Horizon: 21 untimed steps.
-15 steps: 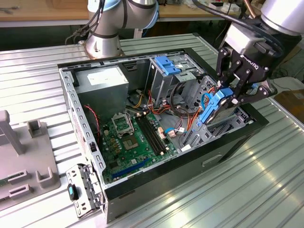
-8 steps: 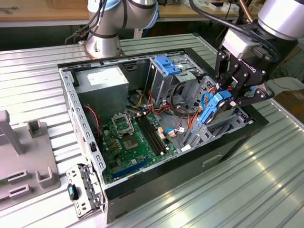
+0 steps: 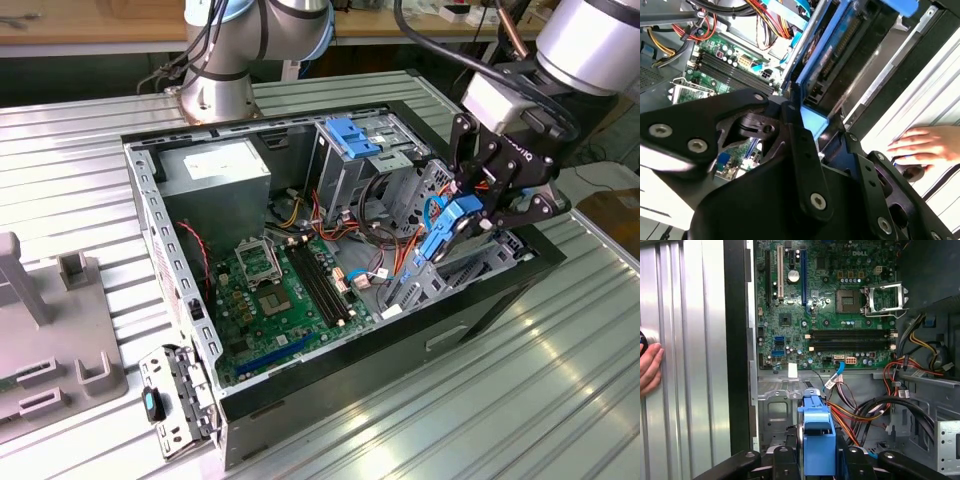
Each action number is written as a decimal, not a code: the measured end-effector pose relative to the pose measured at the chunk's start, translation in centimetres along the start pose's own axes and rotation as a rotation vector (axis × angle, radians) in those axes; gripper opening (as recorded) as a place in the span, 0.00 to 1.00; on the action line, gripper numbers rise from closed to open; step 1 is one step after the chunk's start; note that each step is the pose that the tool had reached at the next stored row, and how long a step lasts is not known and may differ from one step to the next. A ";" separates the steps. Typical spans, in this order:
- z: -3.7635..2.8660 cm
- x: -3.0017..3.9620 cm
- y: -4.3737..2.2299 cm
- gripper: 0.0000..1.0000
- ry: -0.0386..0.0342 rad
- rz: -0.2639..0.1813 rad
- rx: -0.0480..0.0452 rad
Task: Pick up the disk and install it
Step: 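Insert the disk into the insertion slot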
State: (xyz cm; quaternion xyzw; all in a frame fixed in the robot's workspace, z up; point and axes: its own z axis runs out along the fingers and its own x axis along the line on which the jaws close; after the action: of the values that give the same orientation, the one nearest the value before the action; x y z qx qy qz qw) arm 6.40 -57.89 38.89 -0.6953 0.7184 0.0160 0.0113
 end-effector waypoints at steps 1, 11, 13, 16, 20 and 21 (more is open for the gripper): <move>0.00 0.00 0.00 0.44 -0.0001 0.000 0.0001; 0.34 -0.63 -1.65 0.50 0.0002 0.000 -0.0007; 0.46 -0.96 -1.74 0.50 0.0004 0.000 -0.0007; 0.94 -1.03 -2.36 0.50 0.0003 0.000 -0.0016; 1.96 -1.09 -2.56 0.50 0.0014 0.000 -0.0030; 2.01 -1.10 -2.57 0.50 0.0016 0.000 -0.0030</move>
State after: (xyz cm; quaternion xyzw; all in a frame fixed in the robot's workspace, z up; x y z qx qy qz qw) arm 8.99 -56.81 36.90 -0.6954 0.7184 0.0165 0.0096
